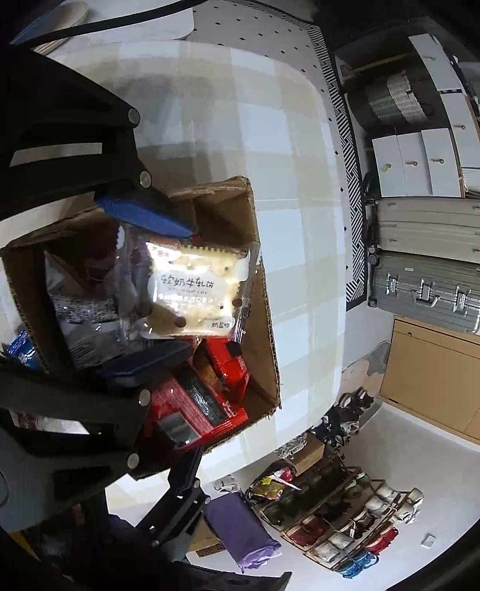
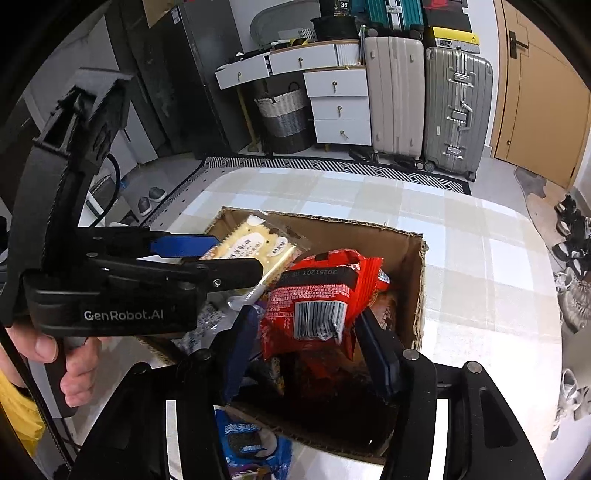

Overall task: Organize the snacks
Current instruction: 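Open both grippers to drop the snacks and withdraw from the box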

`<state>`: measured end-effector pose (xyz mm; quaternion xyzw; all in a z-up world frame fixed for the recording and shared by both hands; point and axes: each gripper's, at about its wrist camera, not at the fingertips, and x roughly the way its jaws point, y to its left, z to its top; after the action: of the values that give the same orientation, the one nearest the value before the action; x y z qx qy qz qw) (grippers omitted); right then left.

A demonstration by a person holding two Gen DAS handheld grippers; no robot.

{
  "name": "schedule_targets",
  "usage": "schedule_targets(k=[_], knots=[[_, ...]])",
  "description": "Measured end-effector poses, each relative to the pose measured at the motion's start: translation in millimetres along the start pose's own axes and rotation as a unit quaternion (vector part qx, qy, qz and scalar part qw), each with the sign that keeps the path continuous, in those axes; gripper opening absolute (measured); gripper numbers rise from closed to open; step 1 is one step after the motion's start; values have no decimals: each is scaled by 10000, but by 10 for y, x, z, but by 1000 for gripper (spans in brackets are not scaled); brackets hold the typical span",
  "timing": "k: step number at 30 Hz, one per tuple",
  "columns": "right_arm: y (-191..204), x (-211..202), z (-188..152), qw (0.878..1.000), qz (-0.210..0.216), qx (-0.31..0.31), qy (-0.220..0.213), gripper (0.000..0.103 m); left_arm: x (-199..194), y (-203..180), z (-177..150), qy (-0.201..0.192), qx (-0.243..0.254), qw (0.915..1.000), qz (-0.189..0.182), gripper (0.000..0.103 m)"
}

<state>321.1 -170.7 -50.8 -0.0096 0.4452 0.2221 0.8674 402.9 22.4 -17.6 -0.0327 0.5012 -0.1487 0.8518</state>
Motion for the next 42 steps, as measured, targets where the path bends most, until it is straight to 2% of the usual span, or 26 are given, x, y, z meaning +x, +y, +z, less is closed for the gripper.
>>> schedule_targets(k=[4, 6, 10, 13, 19, 21, 24, 27, 30, 32, 35, 40, 41, 42], knots=[[44, -109, -12, 9999, -78, -39, -68, 57, -154, 12, -49, -54, -87, 9999, -77, 57], [39, -198, -9, 9998, -136, 20, -172, 64, -250, 18, -85, -87, -163, 9998, -100, 57], [46, -439, -48, 9988, -222, 84, -440, 64, -587, 19, -209, -341, -306, 9989, -81, 57], [71, -752, -123, 9963, -194, 215, -808, 64, -908, -18, -353, -615, -400, 9973, -61, 57], [224, -1300, -343, 9906, -193, 390, -1298, 65, -1617, -296, -801, -1216, -364, 9912, 376, 58], [300, -1446, -418, 9900, -196, 384, -1343, 68, -1838, -395, -967, -1340, -383, 9895, 379, 67], [436, -1715, -585, 9883, -247, 317, -1470, 70, -2156, -595, -1231, -1604, -251, 9846, 652, 76], [547, -1971, -774, 9851, -256, 321, -1673, 80, -2416, -814, -1528, -1813, -56, 9777, 1062, 78], [637, -2217, -988, 9791, -278, 358, -1983, 83, -2616, -1014, -1845, -2015, 48, 9714, 1257, 79], [685, -2333, -1117, 9760, -255, 428, -2120, 83, -2720, -1112, -2047, -2067, 22, 9700, 1283, 79], [702, -2442, -1289, 9732, -209, 578, -2216, 89, -2855, -1212, -2278, -2113, -29, 9705, 1164, 81], [657, -2579, -1605, 9696, 86, 751, -2328, 90, -3004, -1351, -2549, -2363, 30, 9644, 1189, 85], [640, -2589, -1675, 9682, 147, 800, -2366, 92, -3020, -1371, -2595, -2412, 33, 9631, 1196, 89], [626, -2576, -1710, 9676, 192, 828, -2378, 95, -3021, -1381, -2613, -2452, 35, 9619, 1209, 97]])
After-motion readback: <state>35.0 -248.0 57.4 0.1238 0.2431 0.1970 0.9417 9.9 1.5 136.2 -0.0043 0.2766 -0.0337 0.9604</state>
